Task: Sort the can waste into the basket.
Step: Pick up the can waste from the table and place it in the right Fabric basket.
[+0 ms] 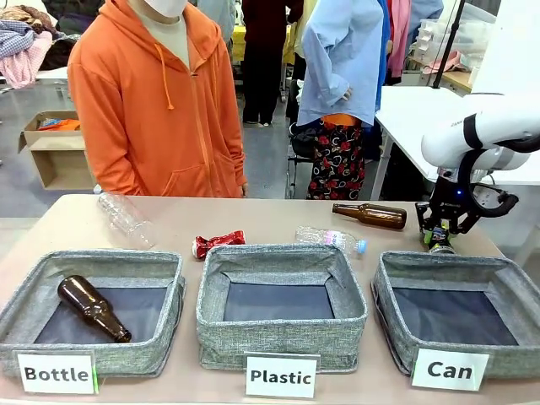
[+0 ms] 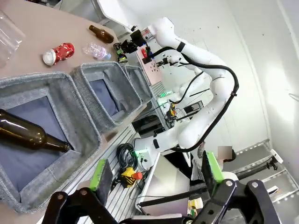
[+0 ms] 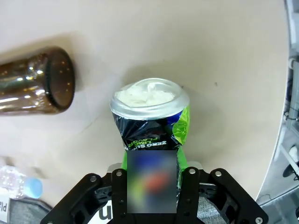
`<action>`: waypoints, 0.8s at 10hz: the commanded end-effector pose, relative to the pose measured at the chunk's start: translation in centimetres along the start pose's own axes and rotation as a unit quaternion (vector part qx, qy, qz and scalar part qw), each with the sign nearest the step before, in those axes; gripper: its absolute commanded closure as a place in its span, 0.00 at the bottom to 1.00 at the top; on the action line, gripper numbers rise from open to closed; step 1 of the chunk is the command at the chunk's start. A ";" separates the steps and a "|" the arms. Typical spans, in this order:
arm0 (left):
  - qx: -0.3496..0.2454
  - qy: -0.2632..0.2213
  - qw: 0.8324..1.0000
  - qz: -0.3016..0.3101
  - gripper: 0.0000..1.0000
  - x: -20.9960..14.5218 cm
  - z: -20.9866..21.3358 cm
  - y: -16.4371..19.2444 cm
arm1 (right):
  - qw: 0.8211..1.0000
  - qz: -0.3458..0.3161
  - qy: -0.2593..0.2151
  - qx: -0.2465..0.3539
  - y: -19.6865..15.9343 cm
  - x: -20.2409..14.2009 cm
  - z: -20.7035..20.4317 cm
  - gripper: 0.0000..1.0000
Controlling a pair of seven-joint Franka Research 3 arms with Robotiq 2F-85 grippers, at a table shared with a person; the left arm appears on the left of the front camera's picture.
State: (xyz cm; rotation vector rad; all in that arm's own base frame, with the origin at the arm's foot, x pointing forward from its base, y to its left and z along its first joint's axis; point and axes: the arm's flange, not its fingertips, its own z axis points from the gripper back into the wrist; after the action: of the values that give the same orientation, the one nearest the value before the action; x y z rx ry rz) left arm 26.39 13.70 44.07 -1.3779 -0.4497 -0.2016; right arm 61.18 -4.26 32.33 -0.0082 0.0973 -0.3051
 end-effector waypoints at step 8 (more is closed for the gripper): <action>-0.008 0.000 1.000 -0.003 0.00 -0.2 0.1 -0.4 | 0.845 0.535 -0.027 -0.010 -1.6 -19.7 12.3 1.00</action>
State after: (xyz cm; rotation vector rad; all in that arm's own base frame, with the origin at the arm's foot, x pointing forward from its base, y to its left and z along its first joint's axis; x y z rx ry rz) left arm 26.27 13.73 44.20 -1.3800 -0.4541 -0.2044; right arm 45.56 0.67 47.61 0.0346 -0.0293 0.4684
